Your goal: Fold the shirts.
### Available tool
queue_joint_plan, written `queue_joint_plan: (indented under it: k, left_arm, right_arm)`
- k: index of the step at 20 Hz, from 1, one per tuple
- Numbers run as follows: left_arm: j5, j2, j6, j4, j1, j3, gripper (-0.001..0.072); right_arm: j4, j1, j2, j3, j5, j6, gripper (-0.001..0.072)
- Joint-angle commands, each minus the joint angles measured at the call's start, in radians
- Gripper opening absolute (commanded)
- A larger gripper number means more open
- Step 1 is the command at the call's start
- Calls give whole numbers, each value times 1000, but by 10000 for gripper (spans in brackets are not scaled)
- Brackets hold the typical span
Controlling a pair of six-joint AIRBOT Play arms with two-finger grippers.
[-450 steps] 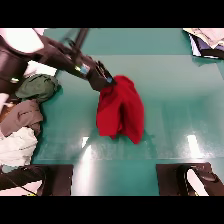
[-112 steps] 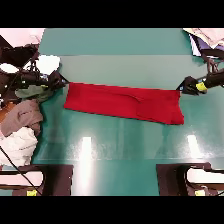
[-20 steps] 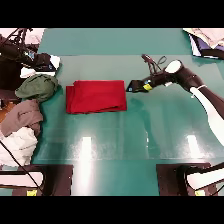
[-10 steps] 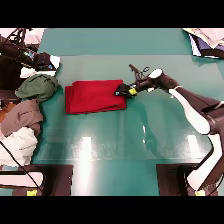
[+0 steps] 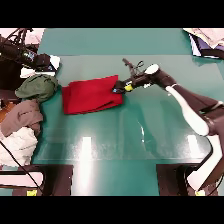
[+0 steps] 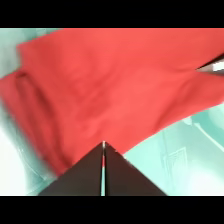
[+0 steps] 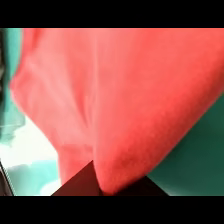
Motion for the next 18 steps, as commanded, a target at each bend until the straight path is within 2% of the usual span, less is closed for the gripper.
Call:
queue_joint_plan:
  k: [1, 7, 13, 16, 18]
  left_arm:
    - [-6, 0, 2, 0, 0, 0, 26]
    - [-5, 0, -4, 0, 0, 0, 25]
    - [-35, 0, -29, 0, 0, 0, 25]
    - [-30, 0, -37, -1, 0, 0, 26]
    - [-29, 0, -37, -1, 0, 0, 26]
  right_arm:
    - [-97, -103, 179, -136, -13, -6, 15]
    - [-150, -562, 515, -473, -93, -5, 14]
    - [-149, -1054, 760, -717, -323, -5, 14]
    - [-149, -1216, 839, -819, -390, -5, 14]
    - [-153, -1281, 851, -860, -374, -5, 14]
